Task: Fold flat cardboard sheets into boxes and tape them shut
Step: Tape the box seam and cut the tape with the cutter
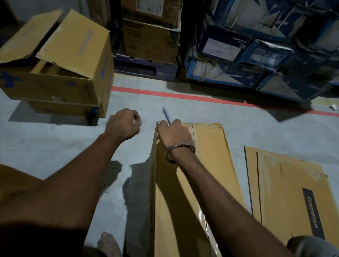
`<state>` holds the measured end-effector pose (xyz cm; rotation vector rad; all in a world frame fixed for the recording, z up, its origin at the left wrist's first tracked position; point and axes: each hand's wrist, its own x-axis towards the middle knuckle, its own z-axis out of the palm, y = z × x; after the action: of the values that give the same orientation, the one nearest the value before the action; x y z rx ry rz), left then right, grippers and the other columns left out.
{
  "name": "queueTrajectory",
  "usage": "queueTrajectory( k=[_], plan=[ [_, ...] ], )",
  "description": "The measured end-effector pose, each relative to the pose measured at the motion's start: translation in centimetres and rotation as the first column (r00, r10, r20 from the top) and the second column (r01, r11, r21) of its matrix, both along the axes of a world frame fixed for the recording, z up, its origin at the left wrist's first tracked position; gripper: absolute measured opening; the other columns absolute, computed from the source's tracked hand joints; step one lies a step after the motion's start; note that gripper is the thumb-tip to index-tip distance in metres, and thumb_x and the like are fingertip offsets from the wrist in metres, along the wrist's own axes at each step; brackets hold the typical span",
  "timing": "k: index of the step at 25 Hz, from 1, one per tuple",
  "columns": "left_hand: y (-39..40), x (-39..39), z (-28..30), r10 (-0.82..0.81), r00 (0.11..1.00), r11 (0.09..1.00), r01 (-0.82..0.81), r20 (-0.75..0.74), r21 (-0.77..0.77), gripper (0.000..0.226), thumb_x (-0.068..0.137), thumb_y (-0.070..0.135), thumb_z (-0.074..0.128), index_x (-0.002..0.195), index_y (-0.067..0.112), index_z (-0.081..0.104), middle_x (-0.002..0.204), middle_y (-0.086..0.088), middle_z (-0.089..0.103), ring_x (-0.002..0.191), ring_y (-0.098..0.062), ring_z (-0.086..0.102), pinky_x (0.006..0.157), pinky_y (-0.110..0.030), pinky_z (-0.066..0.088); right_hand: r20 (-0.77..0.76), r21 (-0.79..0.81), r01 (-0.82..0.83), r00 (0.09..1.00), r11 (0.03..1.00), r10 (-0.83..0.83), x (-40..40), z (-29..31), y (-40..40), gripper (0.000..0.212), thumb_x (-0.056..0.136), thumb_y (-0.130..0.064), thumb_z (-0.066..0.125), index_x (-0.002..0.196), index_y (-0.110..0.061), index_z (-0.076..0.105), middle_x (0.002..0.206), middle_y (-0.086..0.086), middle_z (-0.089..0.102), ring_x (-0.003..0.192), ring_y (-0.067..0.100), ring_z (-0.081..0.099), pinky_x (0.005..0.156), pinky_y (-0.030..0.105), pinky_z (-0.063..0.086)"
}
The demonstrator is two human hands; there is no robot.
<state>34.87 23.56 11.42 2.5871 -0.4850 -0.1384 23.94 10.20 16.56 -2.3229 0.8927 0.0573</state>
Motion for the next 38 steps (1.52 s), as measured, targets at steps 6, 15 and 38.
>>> queueTrajectory(
  k=[6,15,38],
  plan=[
    [0.4,0.7,-0.6,0.12,0.968,0.97,-0.162,-0.221,-0.183,0.029,0.092,0.052,0.072,0.095,0.023,0.068,0.109,-0.005,0.072,0.1,-0.024,0.063,0.078,-0.035,0.044,0.008,-0.338,-0.01,1.0,0.941,0.013,5.1,-3.7,-1.3,0.06,0.091,-0.061,0.059,0.127,-0.014,0.047,0.106,0.008,0.07,0.096,0.033,0.067,0.074,0.038,0.052],
    [0.4,-0.1,0.5,0.119,0.989,0.991,-0.123,-0.083,-0.047,0.039,0.076,0.055,0.084,0.082,0.025,0.06,0.083,0.003,0.066,0.081,-0.023,0.063,0.07,-0.035,0.05,-0.051,-0.253,-0.083,0.996,0.964,0.072,5.6,-4.7,-1.7,0.085,0.068,-0.07,0.082,0.123,-0.02,0.042,0.098,0.005,0.069,0.09,0.03,0.067,0.072,0.039,0.058],
    [2.2,-16.6,14.7,-0.305,0.856,0.95,0.303,0.418,0.072,0.048,0.101,0.044,0.037,0.102,0.018,0.078,0.086,0.002,0.055,0.069,-0.02,0.058,0.057,-0.036,0.048,-0.041,0.616,0.235,0.963,0.752,-0.267,-20.3,5.0,-8.9,0.026,0.079,-0.022,0.04,0.09,-0.007,0.059,0.077,0.009,0.051,0.07,0.027,0.049,0.069,0.04,0.037]
  ],
)
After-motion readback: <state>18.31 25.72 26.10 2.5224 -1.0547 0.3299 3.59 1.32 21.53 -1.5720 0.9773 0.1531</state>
